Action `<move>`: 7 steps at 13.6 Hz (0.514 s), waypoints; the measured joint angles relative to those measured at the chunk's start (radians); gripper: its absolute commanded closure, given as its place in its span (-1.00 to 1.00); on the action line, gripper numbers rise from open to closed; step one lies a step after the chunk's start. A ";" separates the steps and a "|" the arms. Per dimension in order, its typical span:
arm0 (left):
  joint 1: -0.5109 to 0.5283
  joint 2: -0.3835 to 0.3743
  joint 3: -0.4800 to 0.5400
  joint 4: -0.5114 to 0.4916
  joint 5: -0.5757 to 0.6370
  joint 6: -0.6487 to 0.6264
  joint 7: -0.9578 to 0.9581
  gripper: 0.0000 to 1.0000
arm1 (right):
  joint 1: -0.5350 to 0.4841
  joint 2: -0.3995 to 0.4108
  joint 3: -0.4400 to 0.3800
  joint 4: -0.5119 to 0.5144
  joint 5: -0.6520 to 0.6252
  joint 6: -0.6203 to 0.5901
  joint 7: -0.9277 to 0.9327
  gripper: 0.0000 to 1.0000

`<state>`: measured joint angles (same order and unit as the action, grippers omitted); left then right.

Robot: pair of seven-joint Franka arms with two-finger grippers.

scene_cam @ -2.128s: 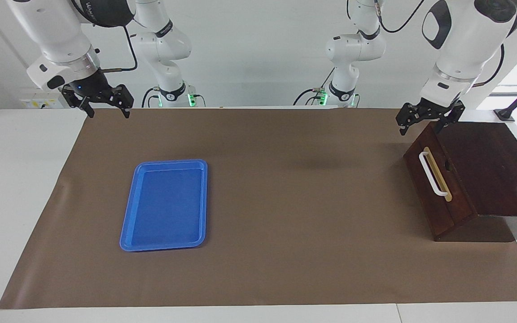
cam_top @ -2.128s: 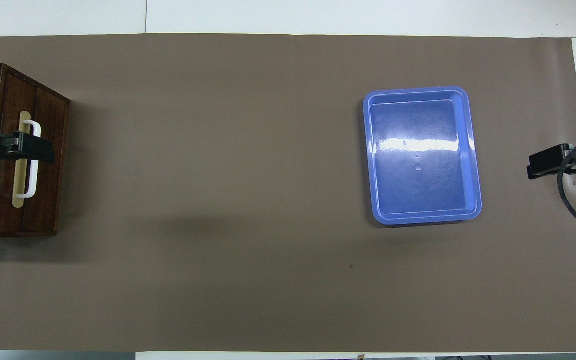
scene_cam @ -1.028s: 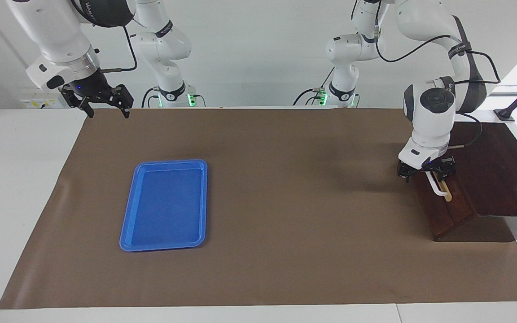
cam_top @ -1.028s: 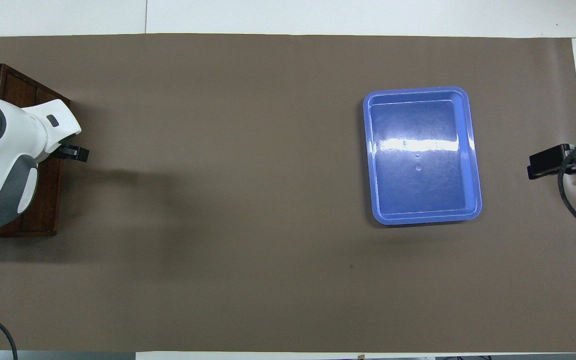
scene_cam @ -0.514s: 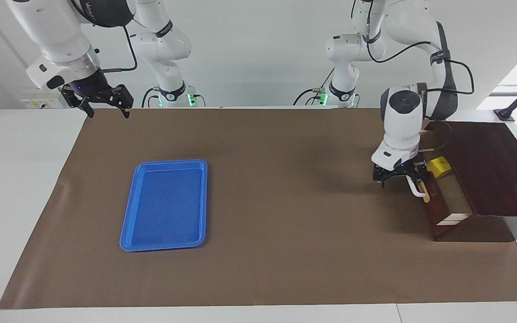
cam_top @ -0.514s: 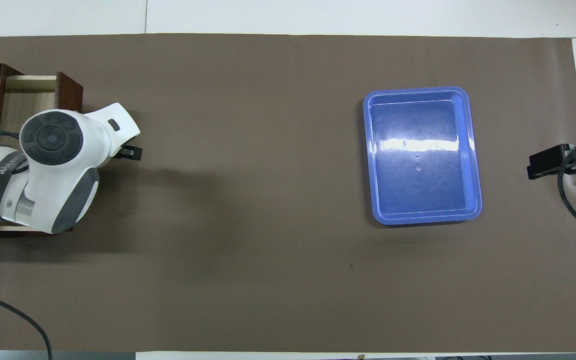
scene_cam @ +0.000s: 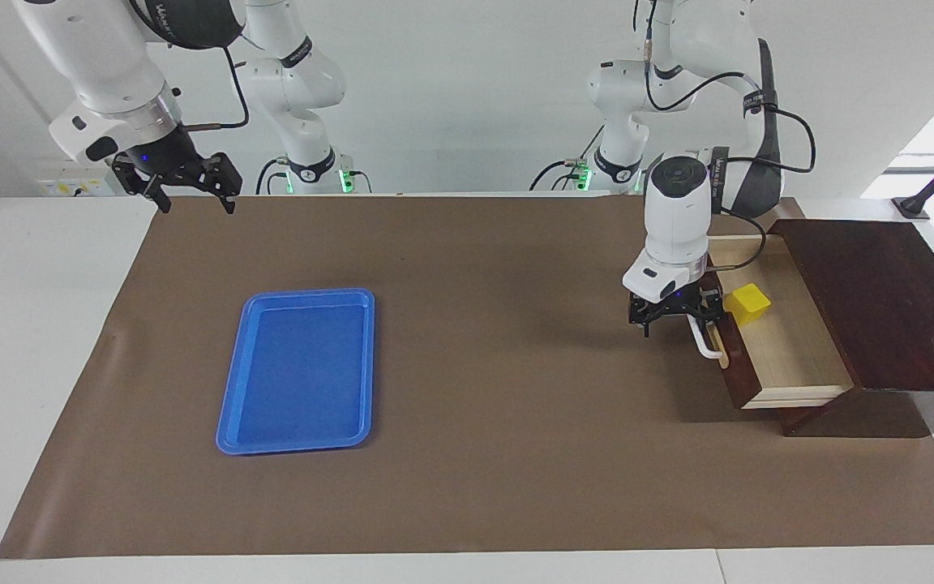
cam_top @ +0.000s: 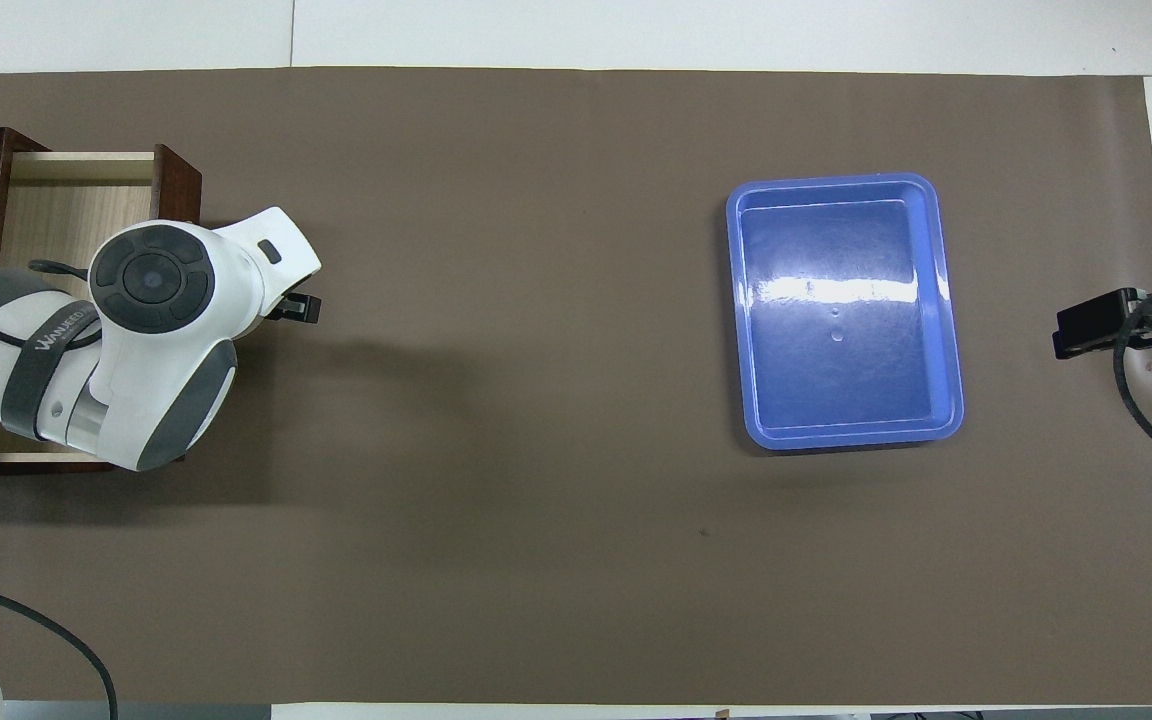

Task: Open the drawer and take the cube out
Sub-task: 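Grip the white drawer handle with the left gripper and pull it open, then grasp the yellow cube in the drawer with the left gripper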

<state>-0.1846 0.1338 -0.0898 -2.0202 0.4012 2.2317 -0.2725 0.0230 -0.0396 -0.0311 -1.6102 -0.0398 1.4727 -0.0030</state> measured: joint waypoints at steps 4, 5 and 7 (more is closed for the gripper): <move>-0.005 0.033 0.006 0.280 -0.109 -0.295 -0.004 -1.00 | -0.001 0.000 -0.001 0.000 0.000 0.000 0.000 -1.00; -0.001 0.042 0.015 0.349 -0.136 -0.349 -0.006 -1.00 | -0.001 0.000 -0.002 0.000 0.000 0.000 0.000 -1.00; 0.058 0.045 0.027 0.416 -0.204 -0.391 -0.008 -1.00 | -0.001 0.000 -0.001 0.000 0.000 0.000 0.000 -1.00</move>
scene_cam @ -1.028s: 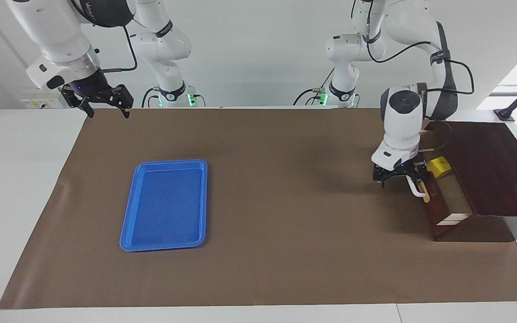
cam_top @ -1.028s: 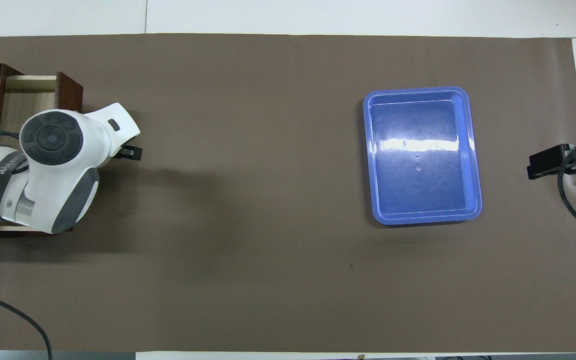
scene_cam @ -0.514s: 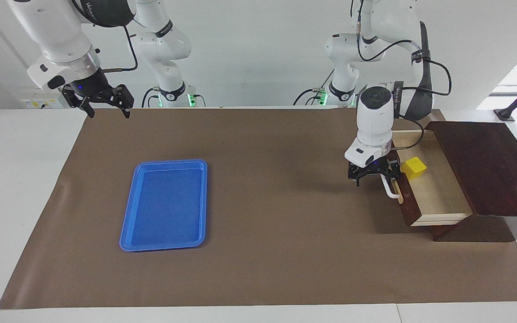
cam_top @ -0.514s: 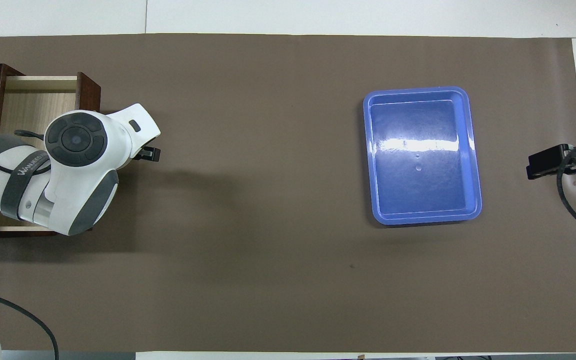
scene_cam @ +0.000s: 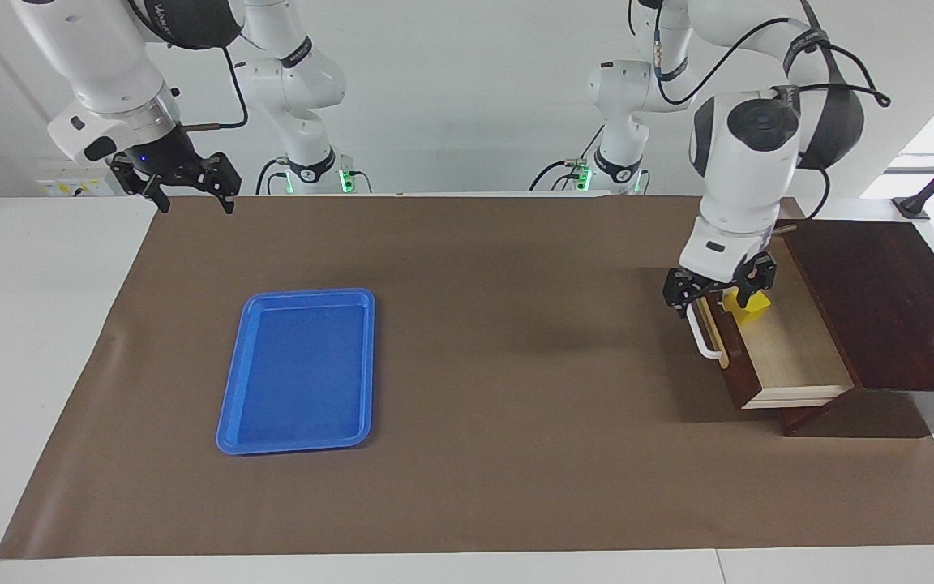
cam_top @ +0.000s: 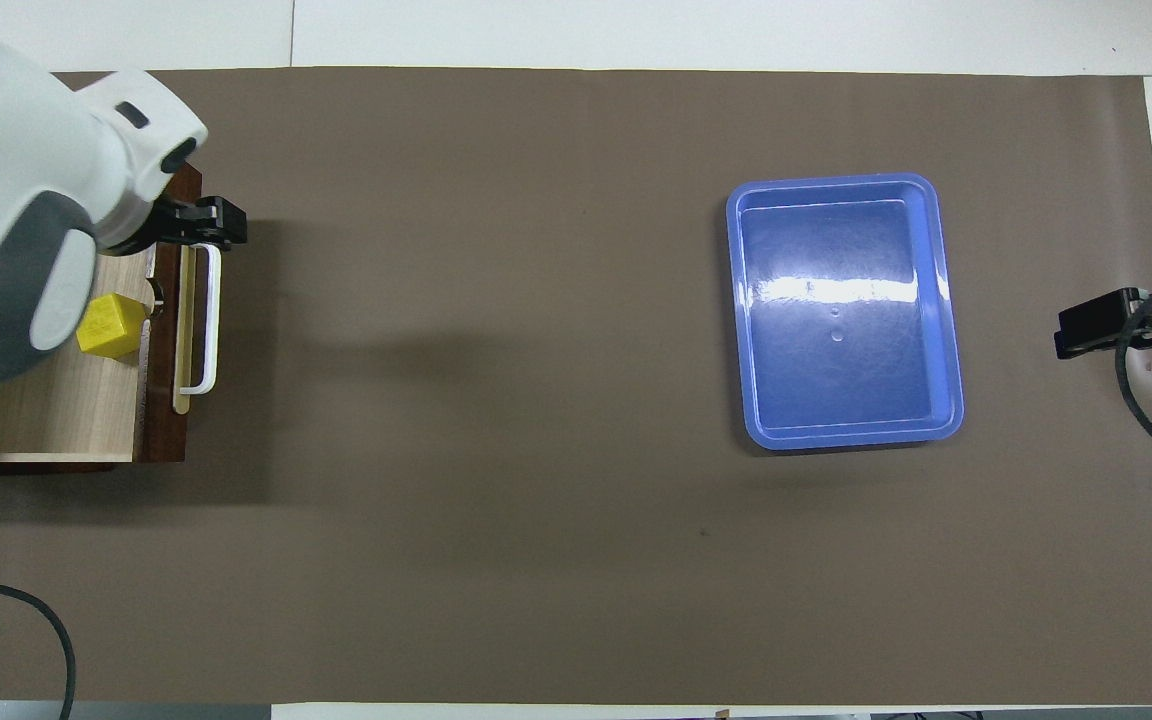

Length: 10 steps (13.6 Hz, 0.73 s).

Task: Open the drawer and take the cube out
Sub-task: 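Grasp the yellow cube in the drawer with the left gripper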

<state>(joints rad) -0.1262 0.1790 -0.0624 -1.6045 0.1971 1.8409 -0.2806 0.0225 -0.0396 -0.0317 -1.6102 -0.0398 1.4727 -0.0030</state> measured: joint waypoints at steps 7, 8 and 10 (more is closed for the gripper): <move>0.175 -0.028 0.005 -0.140 -0.085 0.072 0.013 -1.00 | 0.001 -0.001 0.007 -0.013 0.000 -0.004 -0.075 -1.00; 0.177 -0.051 0.005 -0.200 -0.109 0.114 0.009 -1.00 | 0.001 -0.001 0.007 -0.014 0.000 -0.004 -0.083 -1.00; 0.183 -0.076 0.004 -0.257 -0.117 0.145 0.009 -1.00 | 0.002 -0.004 0.008 -0.023 0.003 -0.004 -0.104 -1.00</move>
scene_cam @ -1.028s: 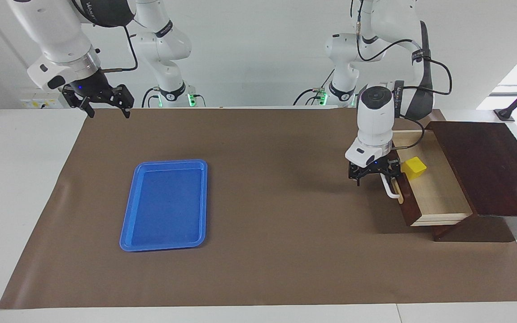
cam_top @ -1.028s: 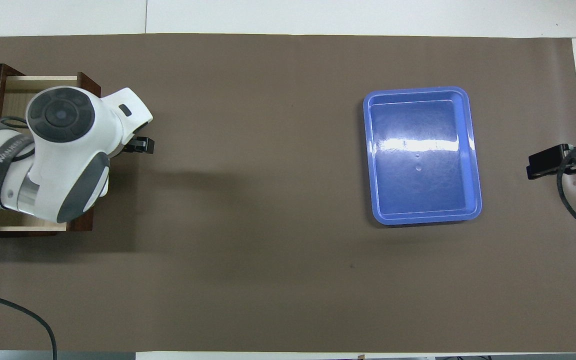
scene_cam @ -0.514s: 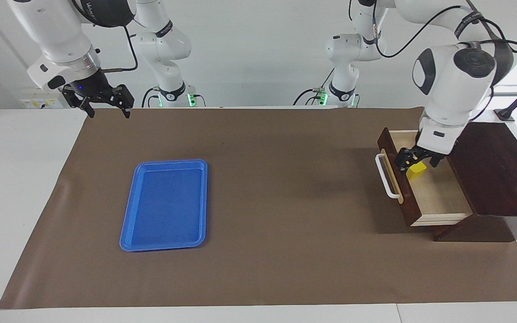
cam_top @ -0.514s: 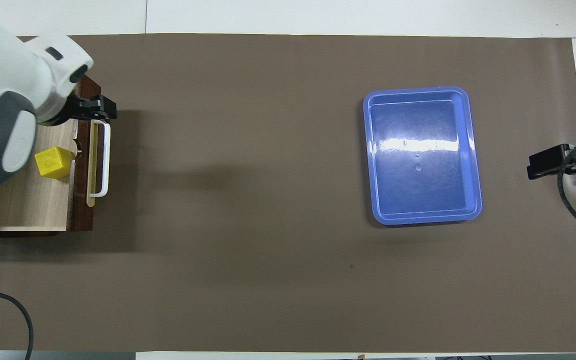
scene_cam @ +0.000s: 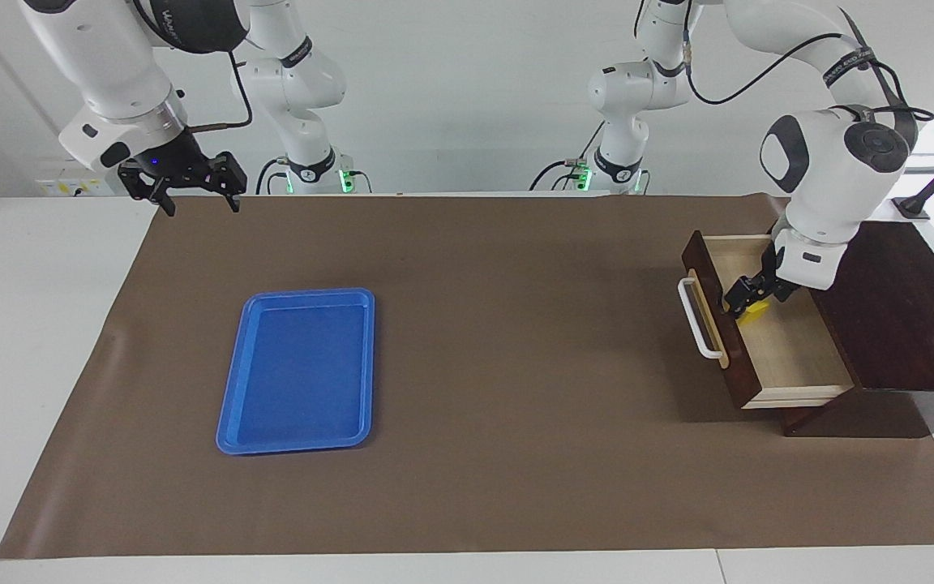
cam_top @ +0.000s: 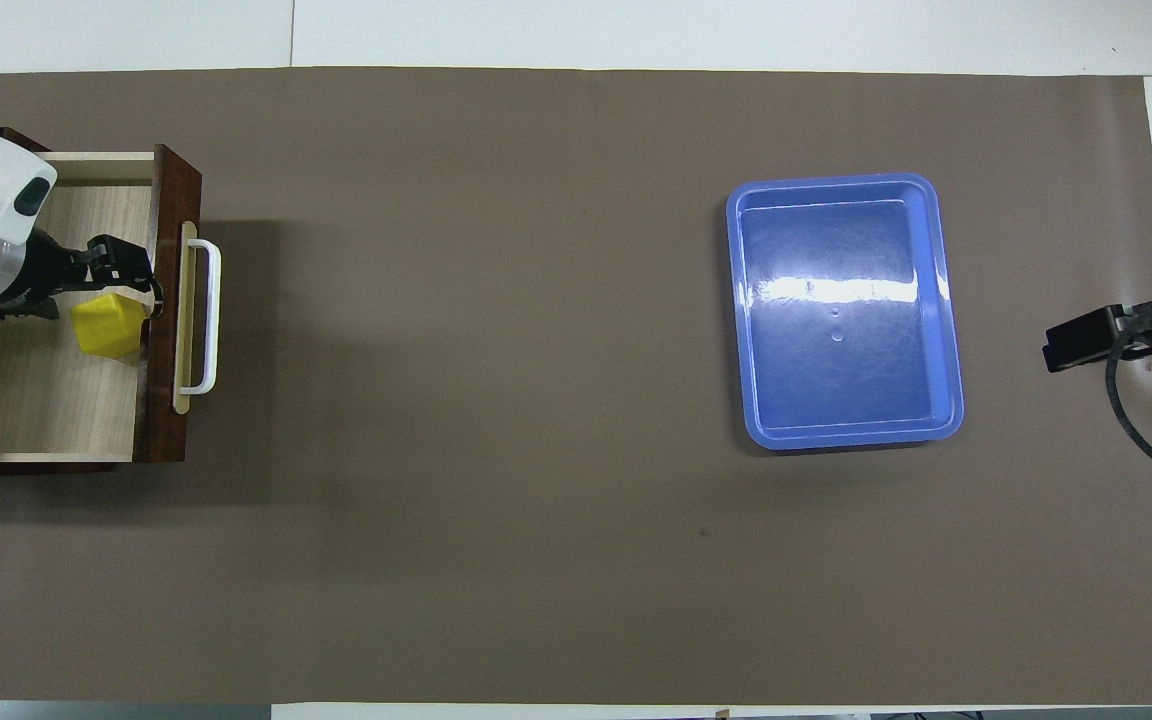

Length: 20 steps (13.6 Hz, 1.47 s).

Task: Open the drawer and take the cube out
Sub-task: 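Grasp the yellow cube in the drawer with the left gripper, then lift the cube with the left gripper while the right gripper approaches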

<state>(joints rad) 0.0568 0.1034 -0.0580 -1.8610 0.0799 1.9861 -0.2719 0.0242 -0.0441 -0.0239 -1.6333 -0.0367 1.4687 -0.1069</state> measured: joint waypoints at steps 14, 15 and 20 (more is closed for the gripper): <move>0.036 -0.009 -0.008 -0.047 -0.007 0.040 -0.048 1.00 | 0.135 -0.160 0.009 -0.391 0.306 0.344 -0.884 -1.00; 0.036 -0.002 -0.008 -0.012 -0.014 -0.006 -0.050 1.00 | 0.163 -0.160 0.010 -0.391 0.316 0.365 -0.937 -1.00; 0.003 0.027 -0.021 0.267 -0.036 -0.315 -0.233 1.00 | 0.249 -0.155 0.015 -0.426 0.539 0.392 -1.127 -1.00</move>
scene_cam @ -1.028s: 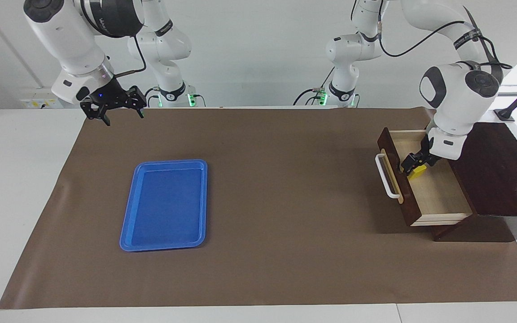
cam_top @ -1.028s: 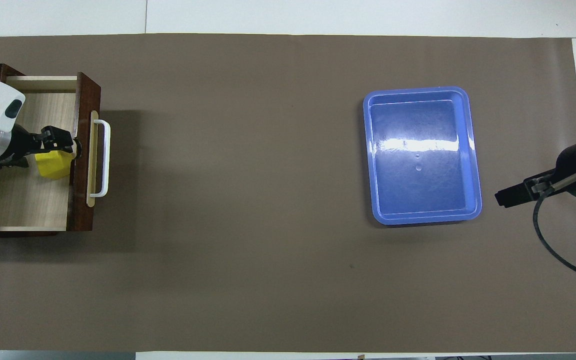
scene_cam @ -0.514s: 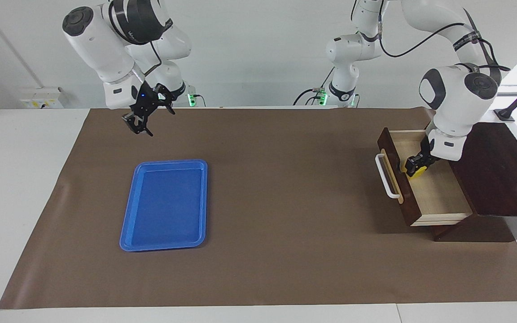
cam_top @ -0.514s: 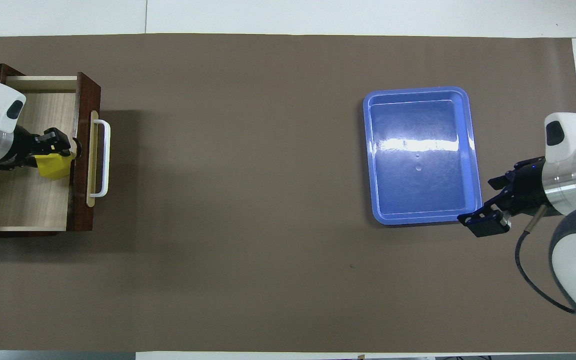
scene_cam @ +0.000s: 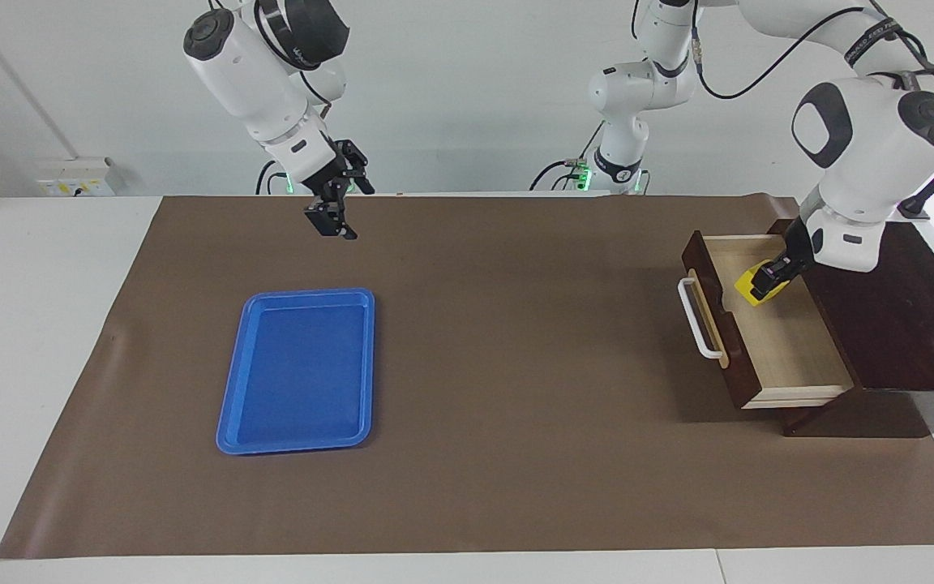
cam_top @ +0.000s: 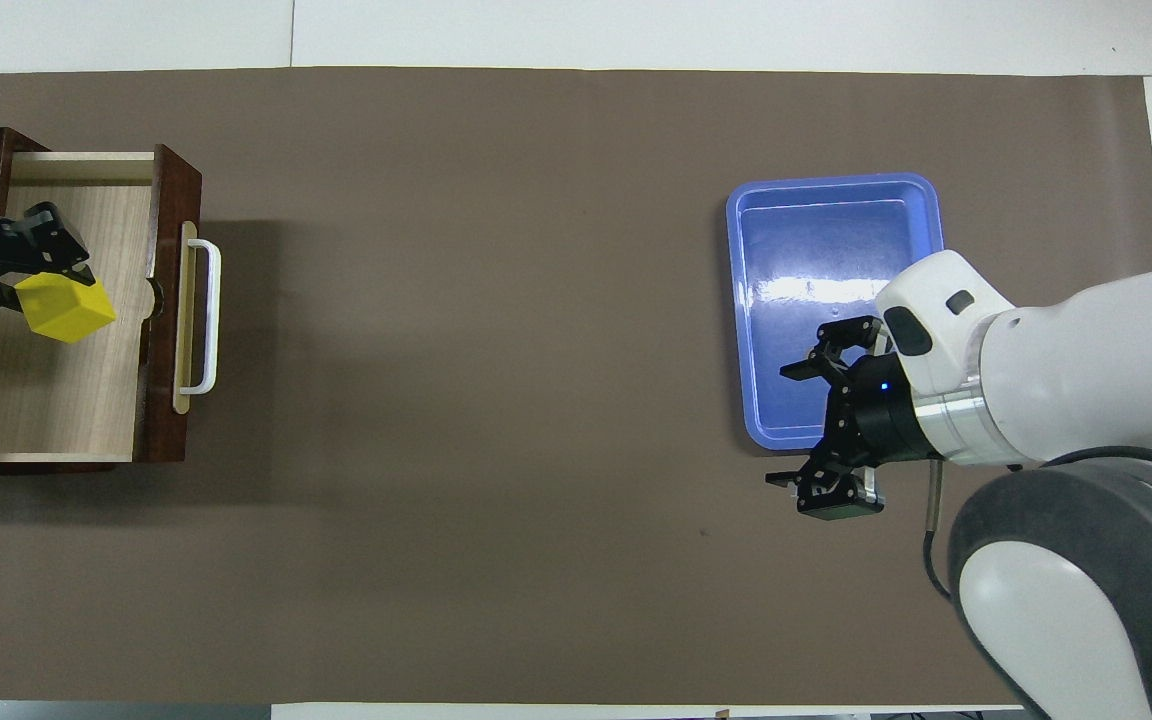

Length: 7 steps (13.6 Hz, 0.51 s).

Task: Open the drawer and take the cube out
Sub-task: 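Lift the cube with the left gripper while the right gripper approaches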

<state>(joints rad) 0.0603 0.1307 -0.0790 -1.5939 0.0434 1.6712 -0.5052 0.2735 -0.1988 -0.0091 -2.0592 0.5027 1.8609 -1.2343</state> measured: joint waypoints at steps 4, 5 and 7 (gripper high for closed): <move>-0.123 -0.008 -0.009 0.019 -0.038 -0.054 -0.473 1.00 | 0.001 0.080 -0.001 -0.027 0.204 0.083 -0.361 -1.00; -0.163 -0.008 -0.011 0.018 -0.041 -0.051 -0.616 1.00 | 0.009 0.107 -0.002 -0.028 0.234 0.104 -0.428 -1.00; -0.250 -0.009 -0.015 0.009 -0.044 -0.020 -0.879 1.00 | 0.054 0.150 -0.001 -0.025 0.266 0.159 -0.478 -1.00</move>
<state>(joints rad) -0.1894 0.1213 -0.0944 -1.5844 -0.0009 1.6509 -1.3841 0.3276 -0.0485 -0.0099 -2.0846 0.7683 2.0201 -1.7128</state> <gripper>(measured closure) 0.449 0.000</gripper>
